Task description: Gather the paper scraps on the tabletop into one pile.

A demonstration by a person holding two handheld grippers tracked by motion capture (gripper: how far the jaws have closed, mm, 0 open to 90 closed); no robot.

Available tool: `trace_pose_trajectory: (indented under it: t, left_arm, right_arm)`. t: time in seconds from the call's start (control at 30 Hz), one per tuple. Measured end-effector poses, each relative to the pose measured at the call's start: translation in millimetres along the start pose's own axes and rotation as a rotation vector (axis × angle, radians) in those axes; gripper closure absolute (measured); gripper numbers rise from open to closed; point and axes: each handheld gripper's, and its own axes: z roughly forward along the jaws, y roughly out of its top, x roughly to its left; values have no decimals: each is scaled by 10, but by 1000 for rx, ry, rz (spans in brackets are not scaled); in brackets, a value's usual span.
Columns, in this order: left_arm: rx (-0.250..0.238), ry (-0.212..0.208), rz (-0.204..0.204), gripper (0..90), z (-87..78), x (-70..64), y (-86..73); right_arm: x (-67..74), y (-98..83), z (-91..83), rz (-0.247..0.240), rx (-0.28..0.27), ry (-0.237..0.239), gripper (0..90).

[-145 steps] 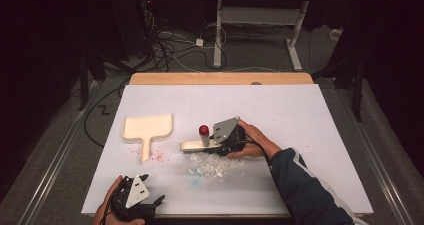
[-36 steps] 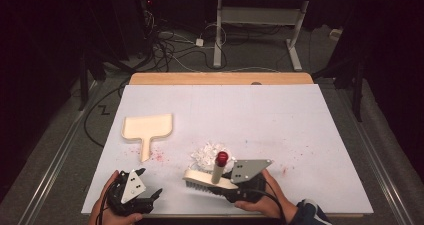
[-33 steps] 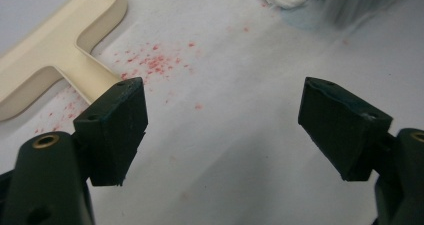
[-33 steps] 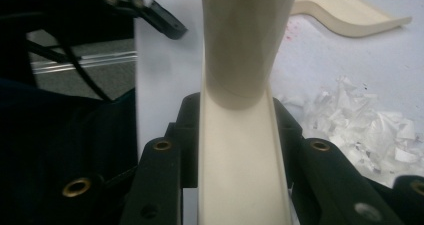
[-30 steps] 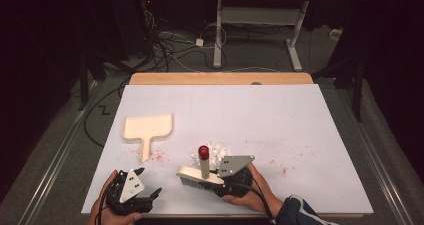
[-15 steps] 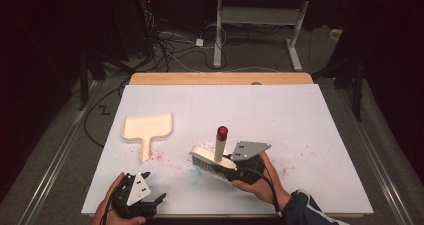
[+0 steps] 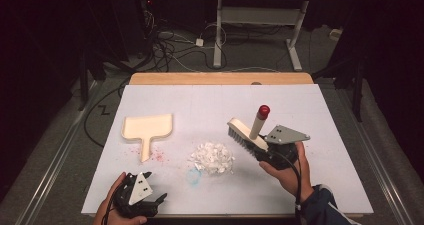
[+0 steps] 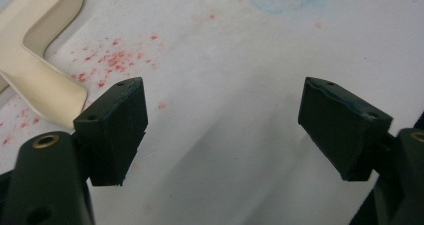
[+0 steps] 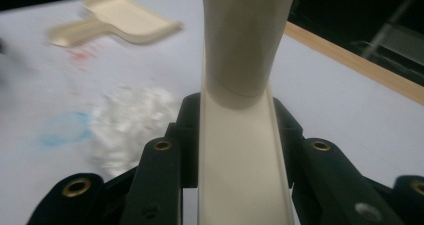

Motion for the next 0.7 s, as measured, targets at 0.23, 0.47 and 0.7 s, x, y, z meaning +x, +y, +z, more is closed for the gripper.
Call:
trace_pose_trajectory:
  t: [0.23,0.47,0.7]
  left_arm:
    - [1,-1,12,189,20,-5,10]
    - [-4,-5,16,189,9,3,2]
    - [-5,-13,5,189,9,3,-3]
  right_arm:
    - [49,-98,542,12,115,-113,680]
    - [453,-26,751,22,123,-97,678]
    - [723,100,862,5,101,-74,680]
